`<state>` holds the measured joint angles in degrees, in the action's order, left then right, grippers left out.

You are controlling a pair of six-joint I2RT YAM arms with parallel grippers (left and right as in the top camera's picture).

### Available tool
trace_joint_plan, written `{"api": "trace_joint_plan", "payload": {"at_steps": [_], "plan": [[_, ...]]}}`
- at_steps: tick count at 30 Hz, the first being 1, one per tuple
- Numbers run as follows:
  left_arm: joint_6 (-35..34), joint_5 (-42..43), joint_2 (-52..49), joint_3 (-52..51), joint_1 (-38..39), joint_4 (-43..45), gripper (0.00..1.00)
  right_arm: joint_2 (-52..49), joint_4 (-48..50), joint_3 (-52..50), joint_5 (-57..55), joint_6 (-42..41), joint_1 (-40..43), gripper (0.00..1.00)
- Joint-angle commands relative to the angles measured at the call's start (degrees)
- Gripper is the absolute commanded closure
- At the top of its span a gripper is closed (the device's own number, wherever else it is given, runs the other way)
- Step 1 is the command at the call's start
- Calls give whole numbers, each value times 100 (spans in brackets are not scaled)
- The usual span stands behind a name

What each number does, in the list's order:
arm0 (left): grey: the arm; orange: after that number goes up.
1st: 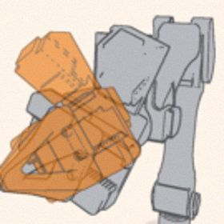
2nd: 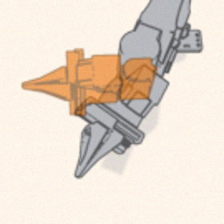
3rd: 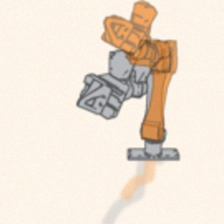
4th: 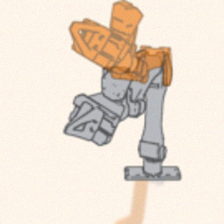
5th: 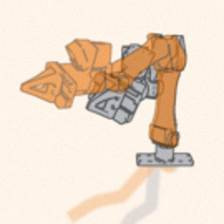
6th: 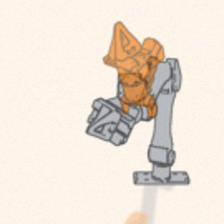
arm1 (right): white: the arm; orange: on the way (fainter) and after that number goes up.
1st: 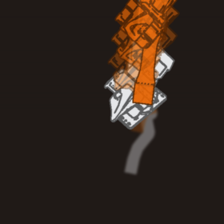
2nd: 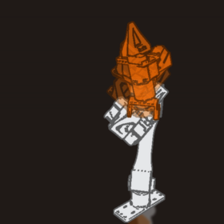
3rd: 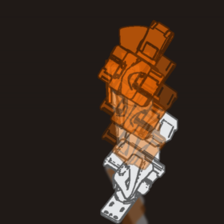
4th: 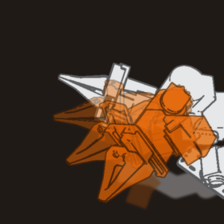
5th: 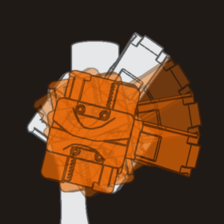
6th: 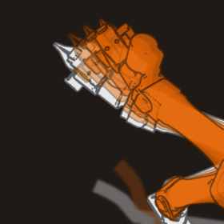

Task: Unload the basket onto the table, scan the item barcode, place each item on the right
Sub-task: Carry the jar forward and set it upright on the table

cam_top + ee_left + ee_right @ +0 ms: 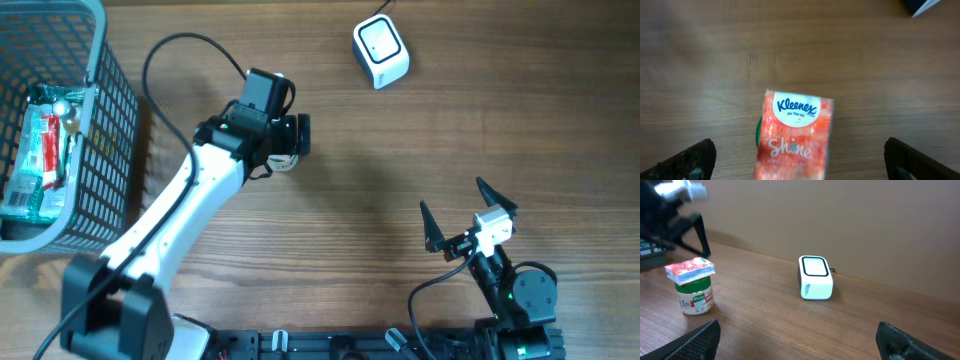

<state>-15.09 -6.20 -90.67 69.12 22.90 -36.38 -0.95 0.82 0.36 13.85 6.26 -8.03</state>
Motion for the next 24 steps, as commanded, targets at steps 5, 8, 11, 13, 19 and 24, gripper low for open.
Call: {"api": "trace_joint_plan", "payload": {"at_steps": [5,8,11,13,19,24], "plan": [[339,-98,669,466,-343,-260,0,-7,15,-7,-70,-26,28,0],[474,-98,754,682,-507,-472,0,-7,15,-7,-70,-26,28,0],[575,-96,752,1091,-673,-866,0,-7,15,-7,-70,-26,28,0],[599,-94,752,1440,-787,-1163,0,-7,15,-7,-70,-26,28,0],[1056,-96,752,2732,-1248,-1810,0,-7,15,-7,-70,-26,28,0],[1342,-144,752,3550,-1825,-1705,0,-7,15,-7,-70,-26,28,0]]}}
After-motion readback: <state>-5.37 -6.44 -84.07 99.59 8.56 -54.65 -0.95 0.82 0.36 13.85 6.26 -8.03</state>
